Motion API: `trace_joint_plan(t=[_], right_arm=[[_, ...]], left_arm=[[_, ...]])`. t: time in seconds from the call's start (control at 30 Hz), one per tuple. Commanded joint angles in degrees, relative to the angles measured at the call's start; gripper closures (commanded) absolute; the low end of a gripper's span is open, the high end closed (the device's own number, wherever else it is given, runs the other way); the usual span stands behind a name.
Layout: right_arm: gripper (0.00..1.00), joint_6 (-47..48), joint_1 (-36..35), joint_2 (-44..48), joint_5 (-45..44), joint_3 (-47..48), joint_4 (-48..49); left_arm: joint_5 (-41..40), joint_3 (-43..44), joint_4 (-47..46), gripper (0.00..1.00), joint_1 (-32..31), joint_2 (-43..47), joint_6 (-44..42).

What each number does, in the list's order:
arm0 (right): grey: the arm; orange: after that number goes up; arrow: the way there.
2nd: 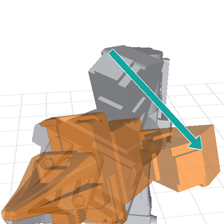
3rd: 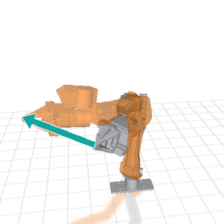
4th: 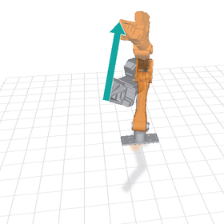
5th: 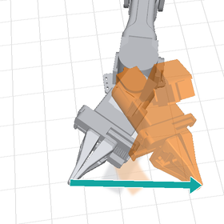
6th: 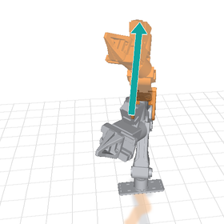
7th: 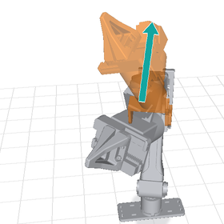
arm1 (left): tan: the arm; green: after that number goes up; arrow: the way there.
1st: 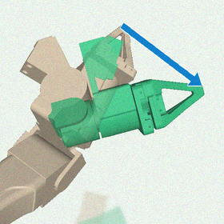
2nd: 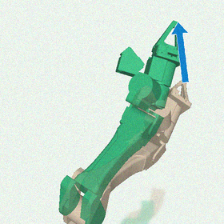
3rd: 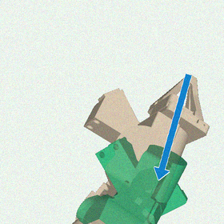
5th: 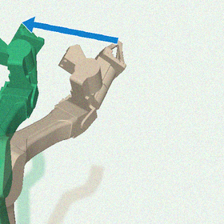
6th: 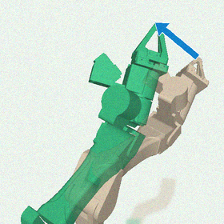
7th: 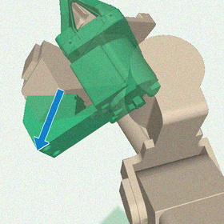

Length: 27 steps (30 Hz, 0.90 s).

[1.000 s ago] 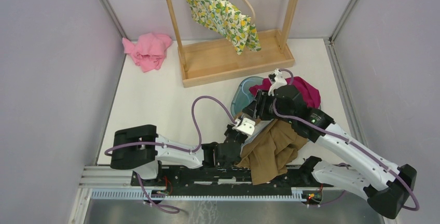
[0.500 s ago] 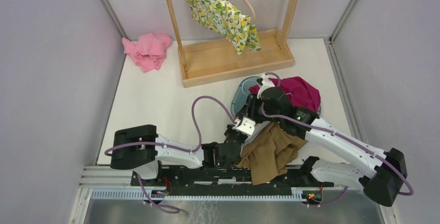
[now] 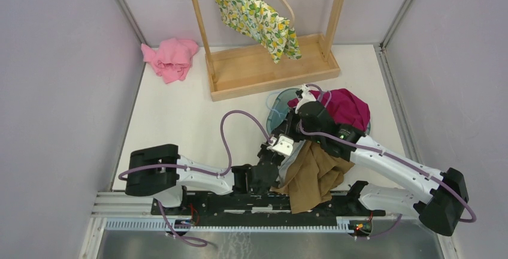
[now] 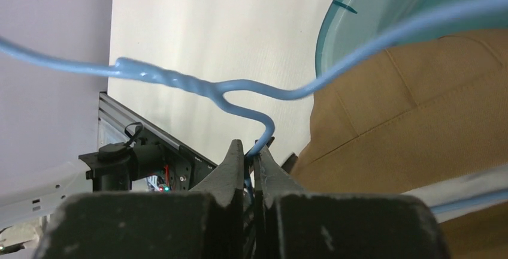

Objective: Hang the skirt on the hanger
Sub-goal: Hang the skirt on the hanger.

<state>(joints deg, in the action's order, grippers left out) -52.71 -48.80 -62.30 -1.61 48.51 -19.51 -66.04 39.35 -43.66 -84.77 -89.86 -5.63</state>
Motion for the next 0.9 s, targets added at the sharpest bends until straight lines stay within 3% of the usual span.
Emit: trace_joint_plan(t=[0.0,0.1,0.17,0.4,0.63,0.77,0.87], right_arm=[[0.99,5.03,-0.85,1.34,-1.40,-0.09,0.77],[0.99,5.17,-0.86,1.55,-1.91,-0.95,1.12],[0.99,5.14,-0.81,1.81,-2.08,-1.60,1.48],[0.99,5.53,-0.83,2.60,-2.35,-2.46,1.75],[0.99,6.18,-0.81,3.23,-2.63,-2.46,1.59],[0.99,6.55,-0.86,3.59,-2.96,-2.38,1.55],[0.99,6.81,-0.86,3.83,-2.89,-2.27,1.41]], left_arm=[[1.57,3.17,6.79,0.63,-0.67,4.12,2.79],[1.59,3.86,10.60,0.49,-0.66,6.85,4.83],[1.69,4.08,12.66,0.46,-0.66,8.87,5.76],[1.27,6.45,24.57,0.45,-0.66,16.63,12.55],[3.20,11.88,52.02,0.52,-0.70,23.35,31.23],[8.51,8.87,61.49,0.31,-0.38,28.84,44.79],[12.39,4.40,63.50,0.20,-0.13,34.49,50.90]])
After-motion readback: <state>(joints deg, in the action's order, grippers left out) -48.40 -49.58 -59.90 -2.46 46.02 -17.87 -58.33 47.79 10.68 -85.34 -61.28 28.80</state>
